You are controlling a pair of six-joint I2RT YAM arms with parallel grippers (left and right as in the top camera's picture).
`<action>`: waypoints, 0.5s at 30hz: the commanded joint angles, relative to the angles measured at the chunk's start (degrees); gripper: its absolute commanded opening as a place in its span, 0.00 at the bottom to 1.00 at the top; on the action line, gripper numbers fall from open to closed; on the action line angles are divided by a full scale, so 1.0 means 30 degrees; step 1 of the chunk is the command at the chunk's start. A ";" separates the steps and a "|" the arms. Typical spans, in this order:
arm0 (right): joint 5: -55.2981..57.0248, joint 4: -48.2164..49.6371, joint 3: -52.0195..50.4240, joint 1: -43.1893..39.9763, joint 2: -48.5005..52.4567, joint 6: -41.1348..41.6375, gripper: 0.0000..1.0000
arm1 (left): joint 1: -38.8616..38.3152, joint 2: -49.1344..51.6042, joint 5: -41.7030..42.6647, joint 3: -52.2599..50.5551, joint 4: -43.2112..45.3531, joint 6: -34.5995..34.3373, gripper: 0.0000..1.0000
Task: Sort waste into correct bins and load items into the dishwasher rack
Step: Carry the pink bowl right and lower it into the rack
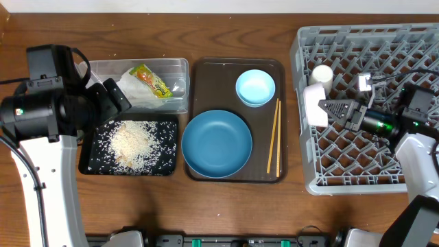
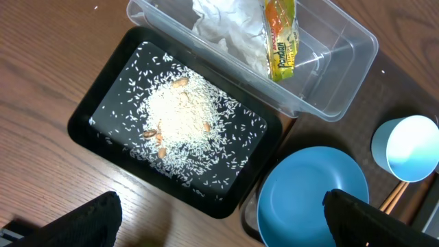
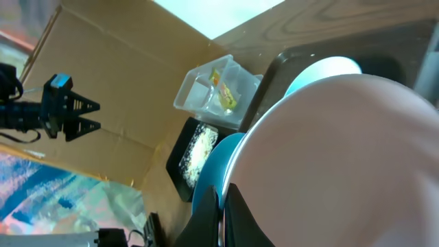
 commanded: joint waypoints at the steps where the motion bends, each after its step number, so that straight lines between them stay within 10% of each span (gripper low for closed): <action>1: 0.0007 -0.0182 -0.0087 -0.0663 0.0233 -0.0364 0.01 | 0.0102 0.0022 -0.0306 0.0022 -0.0051 0.0109 0.96; 15: -0.2645 0.0000 -0.0095 -0.1581 0.0255 0.0437 0.01 | 0.0102 0.0022 -0.0306 0.0022 -0.0051 0.0109 0.96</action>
